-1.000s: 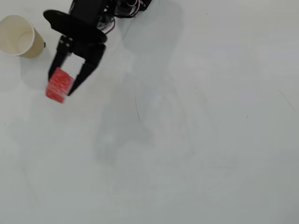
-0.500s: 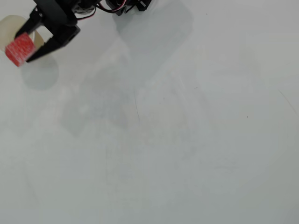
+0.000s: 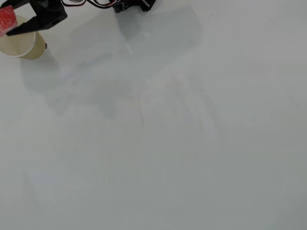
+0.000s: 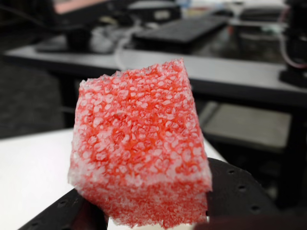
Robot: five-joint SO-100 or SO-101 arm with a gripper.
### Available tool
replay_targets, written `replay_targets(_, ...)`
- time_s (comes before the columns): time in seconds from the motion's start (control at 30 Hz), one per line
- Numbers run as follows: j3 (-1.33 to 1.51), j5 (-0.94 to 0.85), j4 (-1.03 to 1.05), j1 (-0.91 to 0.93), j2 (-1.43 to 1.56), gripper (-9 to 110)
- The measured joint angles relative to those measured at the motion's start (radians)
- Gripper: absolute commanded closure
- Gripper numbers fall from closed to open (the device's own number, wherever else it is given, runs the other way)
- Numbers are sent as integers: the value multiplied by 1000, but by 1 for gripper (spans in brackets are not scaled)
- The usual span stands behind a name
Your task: Pick up the cube and drop it in the cup.
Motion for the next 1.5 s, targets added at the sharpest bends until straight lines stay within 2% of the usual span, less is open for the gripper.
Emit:
replay_targets(0.47, 9, -6, 198, 31, -28, 96)
replay_targets(0.73, 5, -6, 216, 20, -133, 96)
replay_targets(1.5, -247, -6, 253, 8, -368, 97)
